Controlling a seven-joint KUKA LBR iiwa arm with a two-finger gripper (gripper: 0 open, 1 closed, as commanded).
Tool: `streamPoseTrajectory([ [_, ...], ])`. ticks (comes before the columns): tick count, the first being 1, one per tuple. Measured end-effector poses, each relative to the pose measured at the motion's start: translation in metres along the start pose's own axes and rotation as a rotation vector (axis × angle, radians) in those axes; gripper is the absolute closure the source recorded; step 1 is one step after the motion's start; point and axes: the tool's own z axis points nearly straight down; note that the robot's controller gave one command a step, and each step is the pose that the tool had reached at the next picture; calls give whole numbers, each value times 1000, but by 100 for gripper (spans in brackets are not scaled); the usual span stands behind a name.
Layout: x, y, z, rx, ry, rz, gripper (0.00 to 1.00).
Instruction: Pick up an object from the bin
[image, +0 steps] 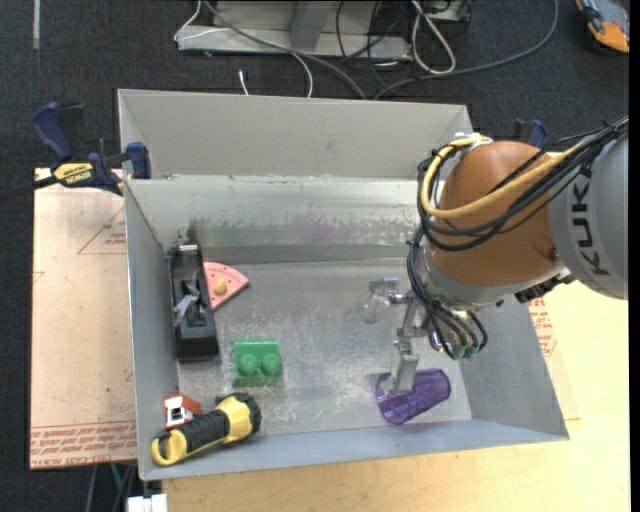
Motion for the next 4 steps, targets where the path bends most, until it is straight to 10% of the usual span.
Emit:
streamPoseTrajectory([
  [1,0,0,0,0,0,0,0],
  [4,4,128,79,-3,-3,113,0],
])
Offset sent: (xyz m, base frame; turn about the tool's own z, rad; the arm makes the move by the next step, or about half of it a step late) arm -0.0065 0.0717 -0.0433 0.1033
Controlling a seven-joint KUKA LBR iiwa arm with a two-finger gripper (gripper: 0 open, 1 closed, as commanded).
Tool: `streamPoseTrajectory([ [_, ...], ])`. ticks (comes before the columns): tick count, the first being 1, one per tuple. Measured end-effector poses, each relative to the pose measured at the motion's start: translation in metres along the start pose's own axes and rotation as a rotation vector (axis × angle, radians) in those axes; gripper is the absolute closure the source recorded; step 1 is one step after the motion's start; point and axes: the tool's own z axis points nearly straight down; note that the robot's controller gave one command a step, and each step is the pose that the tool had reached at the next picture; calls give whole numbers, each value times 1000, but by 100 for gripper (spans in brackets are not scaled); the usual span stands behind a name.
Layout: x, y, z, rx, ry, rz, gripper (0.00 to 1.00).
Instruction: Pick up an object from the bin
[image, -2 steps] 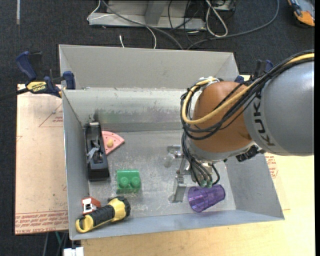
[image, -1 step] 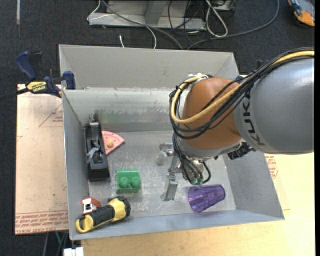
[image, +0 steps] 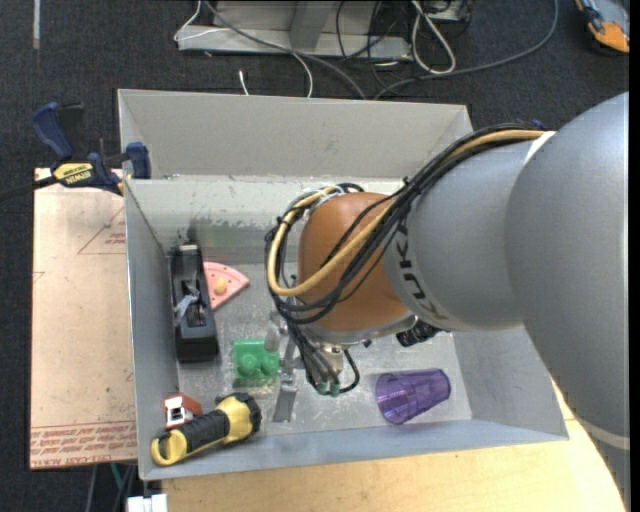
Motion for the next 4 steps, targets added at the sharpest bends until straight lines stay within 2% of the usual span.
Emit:
streamPoseTrajectory([
  [1,-7,16,17,2,5,-32,0],
  [2,-19,-13,23,1,3,56,0],
  [3,-22,-1,31,0,-1,38,0],
  [4,1,1,52,-1,-7,129,0],
])
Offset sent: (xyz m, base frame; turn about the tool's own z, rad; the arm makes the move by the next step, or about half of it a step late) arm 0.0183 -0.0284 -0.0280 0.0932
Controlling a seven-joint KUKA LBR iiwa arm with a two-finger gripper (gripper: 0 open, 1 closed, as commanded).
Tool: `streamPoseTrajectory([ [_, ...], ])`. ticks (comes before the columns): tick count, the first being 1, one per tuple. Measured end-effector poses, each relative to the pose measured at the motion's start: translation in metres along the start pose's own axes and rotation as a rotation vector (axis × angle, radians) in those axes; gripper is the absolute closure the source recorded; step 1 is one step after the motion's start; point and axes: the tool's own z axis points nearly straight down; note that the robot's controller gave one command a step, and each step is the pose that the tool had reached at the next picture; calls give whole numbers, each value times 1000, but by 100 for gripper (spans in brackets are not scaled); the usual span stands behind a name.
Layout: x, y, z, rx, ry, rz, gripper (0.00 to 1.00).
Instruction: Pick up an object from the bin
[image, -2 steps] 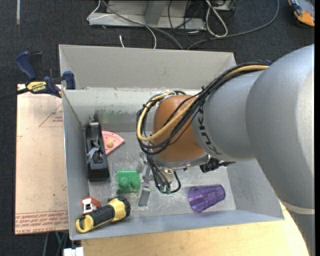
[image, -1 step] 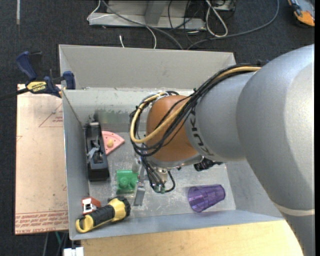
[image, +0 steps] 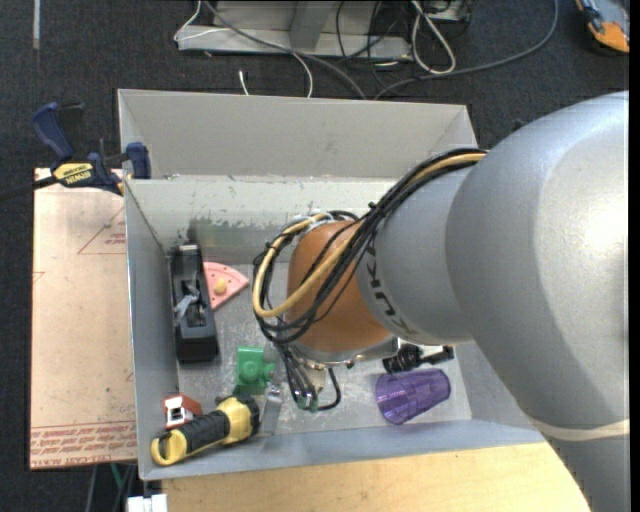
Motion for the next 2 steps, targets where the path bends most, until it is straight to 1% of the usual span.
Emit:
streamPoseTrajectory([
  [1,3,23,10,7,-8,-41,0],
  [2,-19,-10,15,-10,-13,175,0],
])
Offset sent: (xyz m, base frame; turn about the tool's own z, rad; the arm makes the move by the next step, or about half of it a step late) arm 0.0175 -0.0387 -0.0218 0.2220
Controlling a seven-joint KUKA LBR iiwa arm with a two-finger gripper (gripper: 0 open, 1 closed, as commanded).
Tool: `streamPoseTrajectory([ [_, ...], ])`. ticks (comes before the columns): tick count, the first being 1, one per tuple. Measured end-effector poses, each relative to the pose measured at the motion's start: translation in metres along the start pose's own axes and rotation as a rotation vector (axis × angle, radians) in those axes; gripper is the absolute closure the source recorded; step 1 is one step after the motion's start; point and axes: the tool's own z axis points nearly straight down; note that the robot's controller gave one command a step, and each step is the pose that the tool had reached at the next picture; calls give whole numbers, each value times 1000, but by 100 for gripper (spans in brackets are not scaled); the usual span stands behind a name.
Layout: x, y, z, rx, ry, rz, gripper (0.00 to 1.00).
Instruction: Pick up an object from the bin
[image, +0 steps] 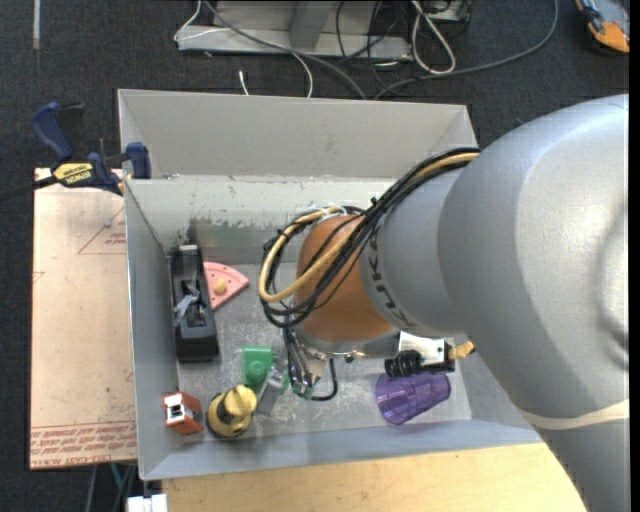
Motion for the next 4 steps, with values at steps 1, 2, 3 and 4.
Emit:
streamPoseTrajectory([
  [1,-16,0,5,13,4,40,0],
  [2,5,-21,5,0,-4,60,100],
  [3,5,-21,4,0,-4,61,100],
  [4,-11,-11,-69,3,0,61,100],
])
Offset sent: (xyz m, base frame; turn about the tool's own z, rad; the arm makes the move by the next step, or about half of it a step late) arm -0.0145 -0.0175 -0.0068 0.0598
